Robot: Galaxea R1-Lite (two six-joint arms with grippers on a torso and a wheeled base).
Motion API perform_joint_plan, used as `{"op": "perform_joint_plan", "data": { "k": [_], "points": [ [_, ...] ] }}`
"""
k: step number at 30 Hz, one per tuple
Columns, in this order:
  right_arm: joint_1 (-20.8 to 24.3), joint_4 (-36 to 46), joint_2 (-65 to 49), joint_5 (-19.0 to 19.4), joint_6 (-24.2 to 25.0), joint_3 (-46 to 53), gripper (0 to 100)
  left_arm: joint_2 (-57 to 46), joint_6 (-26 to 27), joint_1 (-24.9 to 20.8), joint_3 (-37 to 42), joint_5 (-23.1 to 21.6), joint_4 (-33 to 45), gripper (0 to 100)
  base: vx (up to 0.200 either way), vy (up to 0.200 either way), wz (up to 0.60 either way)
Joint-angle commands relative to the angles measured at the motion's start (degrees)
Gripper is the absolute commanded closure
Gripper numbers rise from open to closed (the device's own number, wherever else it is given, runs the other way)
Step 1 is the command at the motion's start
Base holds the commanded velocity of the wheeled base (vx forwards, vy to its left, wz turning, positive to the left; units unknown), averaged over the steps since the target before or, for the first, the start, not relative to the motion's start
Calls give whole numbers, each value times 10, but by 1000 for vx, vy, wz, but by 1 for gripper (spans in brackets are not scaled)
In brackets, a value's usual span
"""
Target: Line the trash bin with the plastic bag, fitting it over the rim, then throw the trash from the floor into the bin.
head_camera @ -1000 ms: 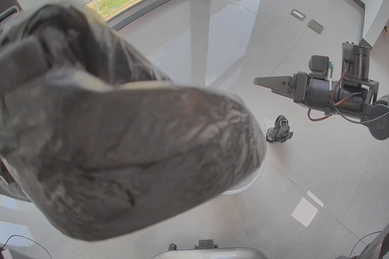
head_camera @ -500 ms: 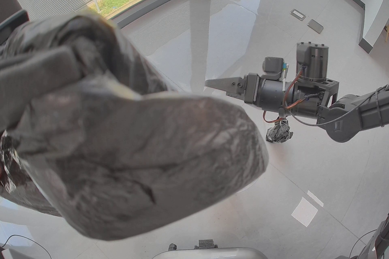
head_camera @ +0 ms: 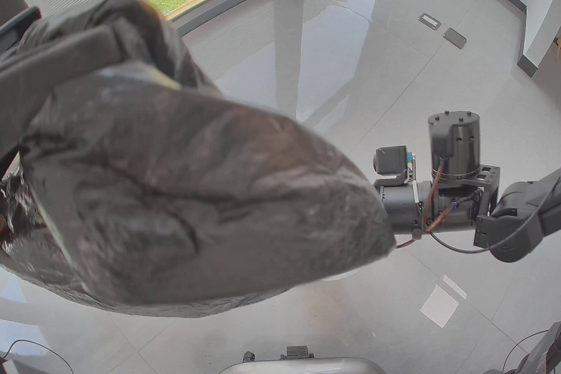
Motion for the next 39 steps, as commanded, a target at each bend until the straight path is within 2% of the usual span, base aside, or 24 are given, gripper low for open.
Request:
{"op": "perform_joint_plan", "data": {
  "k": [1,7,14,21,25,37,39],
  "points": [
    [24,1,-91,3,-5,61,0,26,-10,43,-1,2,-30,100,0,0,0],
    [46,4,-140,3,-21,116,0,93,-29,82,2,7,-159,100,0,0,0],
    [47,5,-142,4,-34,144,0,117,-105,73,11,38,-293,100,0,0,0],
    [61,0,-121,3,-37,137,0,92,-120,52,12,56,-306,100,0,0,0],
    [62,-1,-98,3,-60,136,0,72,-147,43,12,56,-308,100,0,0,0],
    [72,-7,-75,2,-64,132,0,58,-166,41,14,57,-335,100,0,0,0],
    [72,-8,-73,1,-83,135,0,57,-166,40,16,56,-335,100,0,0,0]
  ]
}}
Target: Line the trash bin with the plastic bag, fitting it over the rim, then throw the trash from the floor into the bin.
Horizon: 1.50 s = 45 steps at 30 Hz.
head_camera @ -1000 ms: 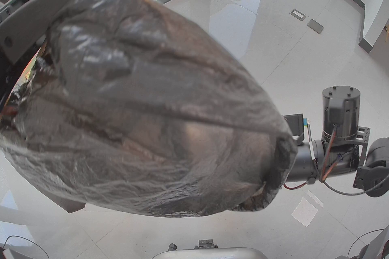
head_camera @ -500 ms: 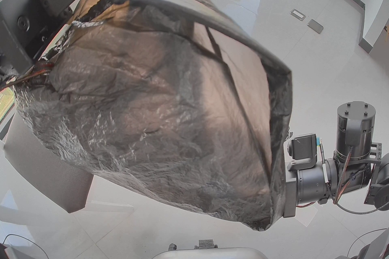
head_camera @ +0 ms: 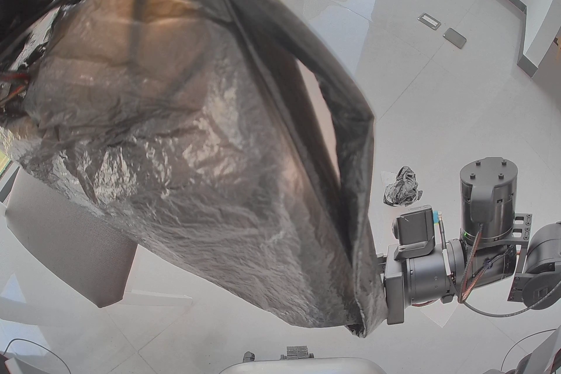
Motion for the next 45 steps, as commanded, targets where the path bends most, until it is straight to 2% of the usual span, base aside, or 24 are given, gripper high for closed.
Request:
{"op": "perform_joint_plan", "data": {
  "k": [1,3,4,14,16,19,22,24,28,30,32,33,34,39,45],
  "points": [
    [0,-1,9,-1,-19,3,0,-6,0,-1,2,-1,0,100,0,0,0],
    [-2,-1,23,-6,-54,4,0,-8,0,-1,4,-1,0,100,0,0,0],
    [-4,-1,26,-8,-58,3,100,-8,0,-1,5,-1,0,100,0,0,0],
    [-7,6,18,-16,-62,6,100,-12,0,-1,12,0,1,100,0,0,0],
    [-22,7,2,-16,-66,13,100,-8,1,-1,21,1,2,100,0,0,0],
    [-73,22,-31,-16,-97,19,100,11,2,0,32,9,5,100,0,0,0],
    [-132,65,-79,-16,-137,21,100,52,3,0,34,63,9,100,0,0,0],
    [-157,97,-109,-16,-148,21,100,85,4,0,35,101,9,100,0,0,0],
    [-187,129,-151,-16,-151,22,100,141,7,-5,29,143,6,100,0,0,0],
    [-201,140,-165,-16,-153,26,100,168,7,-16,27,171,2,100,0,0,0],
    [-216,142,-176,-17,-153,33,100,198,6,-29,27,218,1,100,0,0,0],
    [-216,142,-176,-17,-153,33,100,198,6,-29,27,218,1,100,0,0,0],
    [-227,142,-181,-21,-153,39,100,224,6,-30,26,238,-4,100,0,0,0],
    [-250,143,-195,-26,-159,39,100,272,1,-27,24,240,-59,100,0,0,0],
    [-300,143,-163,-34,-230,36,100,300,-1,-24,31,238,-106,100,0,0,0]
  ]
}}
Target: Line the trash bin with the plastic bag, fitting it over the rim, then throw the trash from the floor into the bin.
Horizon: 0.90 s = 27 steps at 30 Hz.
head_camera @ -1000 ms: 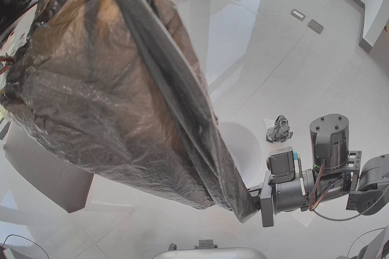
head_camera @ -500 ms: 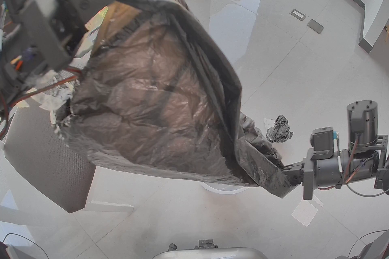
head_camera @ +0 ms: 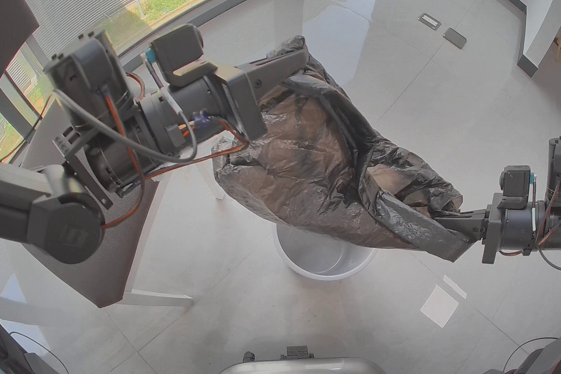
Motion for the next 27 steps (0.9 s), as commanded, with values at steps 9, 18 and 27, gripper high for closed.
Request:
{"op": "perform_joint_plan", "data": {
  "k": [9,18,27],
  "points": [
    [-35,-7,45,-79,-78,-3,100,74,-2,10,17,0,-14,100,0,0,0],
    [-34,-8,48,-94,-94,-6,100,150,-2,26,19,-3,-41,100,0,0,0],
    [-28,-79,141,-85,-97,-8,100,179,-2,30,17,-2,-63,100,0,0,0]
  ]
}}
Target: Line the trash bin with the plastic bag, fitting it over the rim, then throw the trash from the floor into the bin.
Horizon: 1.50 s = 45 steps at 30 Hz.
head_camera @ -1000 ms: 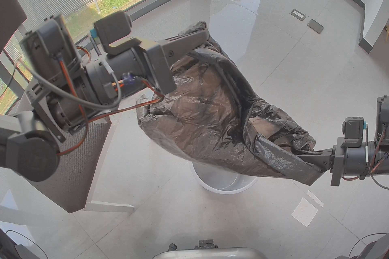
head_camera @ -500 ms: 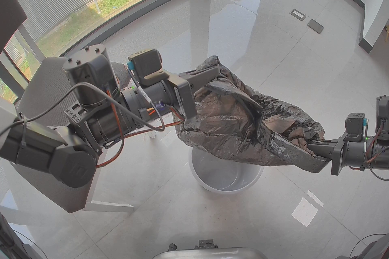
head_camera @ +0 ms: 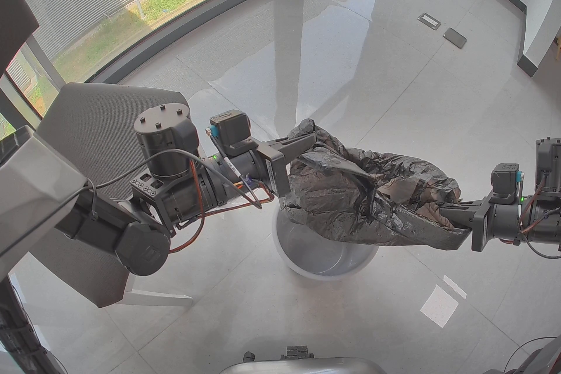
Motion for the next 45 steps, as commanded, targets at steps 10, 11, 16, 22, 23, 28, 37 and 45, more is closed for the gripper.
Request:
{"op": "perform_joint_plan", "data": {
  "k": [10,11,16,22,23,28,37,45],
  "points": [
    [55,-123,197,3,18,-20,100,19,1,3,20,-1,-2,100,0,0,0],
    [63,-129,206,2,23,-21,100,16,1,3,25,-1,-2,100,0,0,0],
    [96,-170,255,2,53,-28,100,-1,4,4,52,-2,-1,100,0,0,0],
    [97,-198,294,2,50,-25,100,39,2,13,27,-3,0,100,0,0,0],
    [95,-199,299,2,50,-25,100,48,1,13,17,-3,0,100,0,0,0],
    [70,-199,300,2,44,-21,100,87,0,11,-27,-3,1,100,0,0,0],
    [27,-198,251,3,9,32,100,129,-43,-16,-71,-3,0,100,0,0,0],
    [6,-195,179,3,7,77,100,158,-77,-37,-121,-3,-4,100,0,0,0]
  ]
}}
